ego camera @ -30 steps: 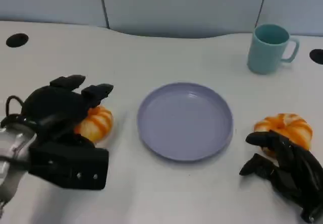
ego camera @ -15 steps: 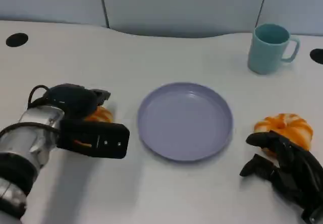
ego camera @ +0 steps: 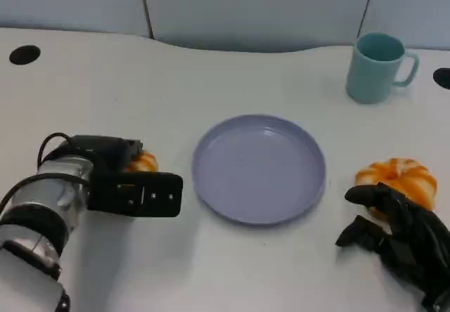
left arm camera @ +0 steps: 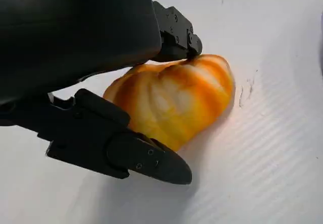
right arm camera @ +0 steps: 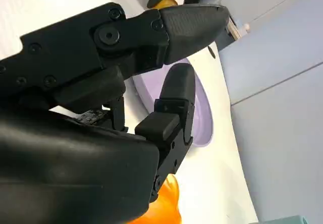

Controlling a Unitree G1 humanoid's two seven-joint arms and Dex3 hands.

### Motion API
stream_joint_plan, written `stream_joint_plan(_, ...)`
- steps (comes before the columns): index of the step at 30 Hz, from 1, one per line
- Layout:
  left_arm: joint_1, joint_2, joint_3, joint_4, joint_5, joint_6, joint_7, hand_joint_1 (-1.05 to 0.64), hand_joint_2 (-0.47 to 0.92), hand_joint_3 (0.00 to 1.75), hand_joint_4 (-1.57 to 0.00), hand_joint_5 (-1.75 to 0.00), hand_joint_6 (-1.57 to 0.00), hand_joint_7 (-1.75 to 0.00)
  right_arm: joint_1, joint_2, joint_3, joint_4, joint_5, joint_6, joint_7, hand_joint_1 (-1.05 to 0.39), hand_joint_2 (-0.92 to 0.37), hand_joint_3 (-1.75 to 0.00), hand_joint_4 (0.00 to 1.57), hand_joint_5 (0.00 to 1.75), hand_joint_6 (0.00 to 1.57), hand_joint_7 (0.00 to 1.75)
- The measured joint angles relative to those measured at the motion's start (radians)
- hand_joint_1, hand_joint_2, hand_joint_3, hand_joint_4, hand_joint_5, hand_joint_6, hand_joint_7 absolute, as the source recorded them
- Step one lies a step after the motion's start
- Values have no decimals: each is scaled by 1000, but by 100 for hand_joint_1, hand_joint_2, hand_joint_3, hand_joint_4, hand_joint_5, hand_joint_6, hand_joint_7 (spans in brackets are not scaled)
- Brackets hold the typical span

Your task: Grasp the bread from the table and place it into the plate.

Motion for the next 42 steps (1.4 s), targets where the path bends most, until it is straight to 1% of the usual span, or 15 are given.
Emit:
stream_joint_plan(10, -7, -5, -26, 41, -24, -9, 42, -53, 82, 0, -12, -2, -17, -1, 29, -9, -3, -47, 10, 41, 3, -45, -92, -23, 65, 141, 68, 97)
stream_joint_plan(13, -3, -5, -30, 47, -26, -28, 89, -28, 83, 1, -31, -8, -33, -4, 36, -10, -2, -59, 10, 47, 1, -45, -92, -22, 65, 142, 68, 97)
stream_joint_plan(16, 16, -6, -30, 50, -29, -57, 175, -16, 87, 1, -48, -8, -50, -4, 46, -11, -3, -74, 10, 56, -7, -46, -92, -20, 67, 141, 68, 97)
stream_joint_plan(19, 27, -9, -29, 54, -41, -79, 229, -14, 91, 6, -78, -20, -68, -7, 53, -12, -3, -82, 10, 61, -8, -47, -92, -19, 67, 140, 68, 97)
stream_joint_plan(22, 31, -13, -27, 61, -55, -96, 271, -20, 92, 13, -98, -31, -84, -10, 62, -13, -4, -94, 11, 69, -9, -47, -92, -19, 67, 140, 68, 98)
stream_joint_plan(23, 34, -13, -30, 63, -55, -99, 293, -21, 92, 16, -103, -38, -93, -12, 65, -13, -4, -100, 11, 71, -10, -46, -92, -20, 67, 140, 68, 98)
stream_joint_plan(24, 38, -14, -34, 64, -54, -101, 316, -22, 92, 17, -100, -56, -101, -10, 68, -13, -4, -105, 11, 74, -12, -46, -92, -20, 66, 140, 67, 99)
stream_joint_plan(25, 42, -14, -38, 66, -53, -105, 334, -22, 92, 12, -88, -104, -113, -10, 69, -13, -4, -108, 11, 75, -12, -46, -92, -21, 66, 140, 67, 99)
stream_joint_plan(27, 48, -14, -51, 66, -47, -112, 371, -22, 92, 9, -77, -140, -120, -11, 73, -13, -4, -112, 11, 76, -12, -47, -92, -21, 66, 140, 67, 99)
stream_joint_plan(28, 50, -14, -57, 66, -45, -114, 387, -22, 91, 20, -75, -157, -103, -60, 73, -13, -4, -113, 11, 76, -12, -47, -92, -21, 66, 140, 67, 100)
stream_joint_plan(29, 52, -14, -62, 66, -44, -115, 403, -22, 92, 26, -72, -167, -74, -124, 74, -13, -3, -114, 10, 76, -12, -47, -92, -21, 66, 141, 67, 100)
stream_joint_plan(31, 56, -15, -69, 66, -44, -115, 429, -22, 92, 28, -71, -173, -58, -160, 75, -14, -3, -115, 10, 76, -12, -47, -92, -21, 66, 141, 67, 100)
stream_joint_plan(35, 61, -17, -81, 67, -44, -117, 456, -21, 92, 18, -71, -175, -53, -163, 76, -15, -3, -115, 10, 78, -14, -46, -92, -22, 63, 141, 65, 100)
stream_joint_plan(38, 66, -12, -89, 69, -43, -140, 488, -17, 92, 28, -74, -175, -53, -173, 72, -15, -3, -110, 10, 78, -15, -45, -92, -22, 62, 141, 65, 99)
stream_joint_plan(42, 69, 3, -87, 71, -48, -201, 506, -19, 92, 34, -76, -175, -54, -175, 58, -15, -1, -89, 5, 61, -19, -44, -92, -23, 62, 142, 65, 98)
